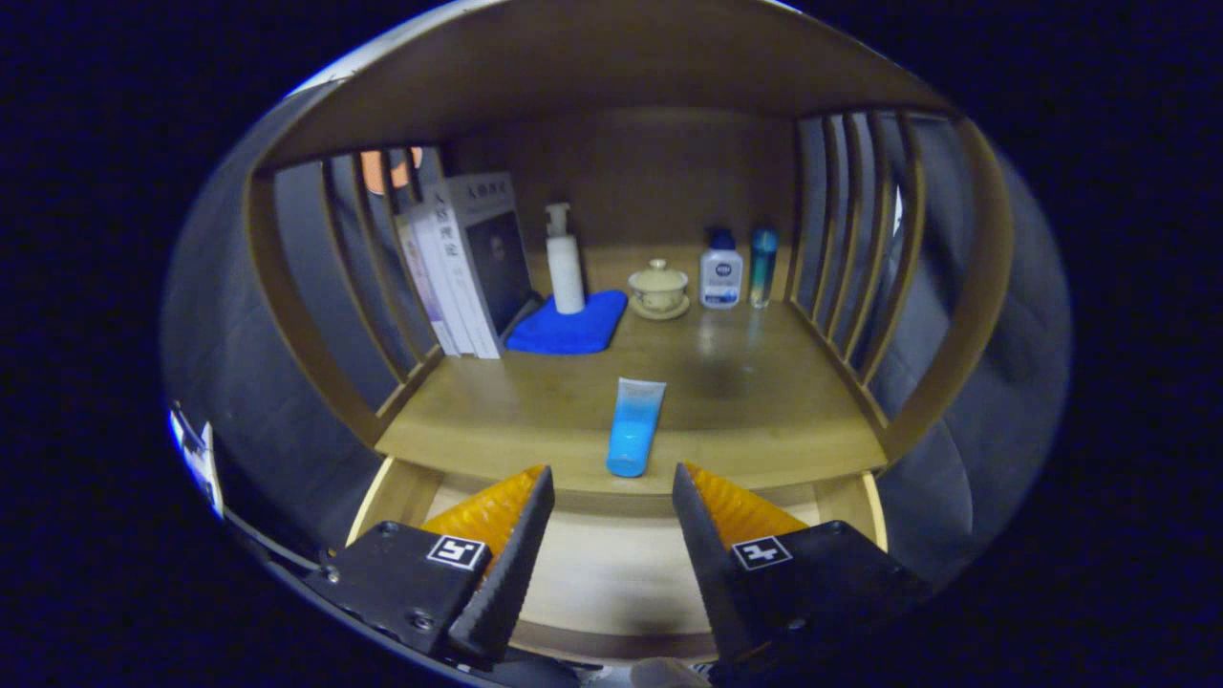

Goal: Pull open the drawer, take out the items inside it, and place them on the countertop above the cabinet.

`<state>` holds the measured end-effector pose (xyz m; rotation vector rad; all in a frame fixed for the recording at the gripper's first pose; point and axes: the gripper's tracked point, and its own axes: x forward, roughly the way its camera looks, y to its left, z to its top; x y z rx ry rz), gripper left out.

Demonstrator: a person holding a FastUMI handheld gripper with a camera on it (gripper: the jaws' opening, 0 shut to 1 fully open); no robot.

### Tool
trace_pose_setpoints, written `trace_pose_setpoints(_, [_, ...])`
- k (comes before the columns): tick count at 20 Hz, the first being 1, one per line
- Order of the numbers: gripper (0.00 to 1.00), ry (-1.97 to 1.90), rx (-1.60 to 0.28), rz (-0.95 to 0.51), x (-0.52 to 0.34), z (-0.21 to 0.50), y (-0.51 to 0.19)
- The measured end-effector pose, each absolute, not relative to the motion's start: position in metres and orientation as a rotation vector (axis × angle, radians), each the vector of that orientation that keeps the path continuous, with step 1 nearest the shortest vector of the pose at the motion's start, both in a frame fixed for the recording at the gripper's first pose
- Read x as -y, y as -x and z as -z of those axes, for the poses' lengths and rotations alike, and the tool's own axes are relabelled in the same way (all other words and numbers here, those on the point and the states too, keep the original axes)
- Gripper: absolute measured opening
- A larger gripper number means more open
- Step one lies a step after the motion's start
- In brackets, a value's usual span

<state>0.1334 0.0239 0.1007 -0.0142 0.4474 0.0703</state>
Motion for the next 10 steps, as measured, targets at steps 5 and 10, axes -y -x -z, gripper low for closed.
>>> trace_pose_setpoints(5, [0.96, 0.015, -0.178, -0.063, -0.033, -0.11, -0.064])
trace_pose_setpoints(10, [1.0, 0.006, -0.003, -0.061, -0.035, -0.09, -0.006])
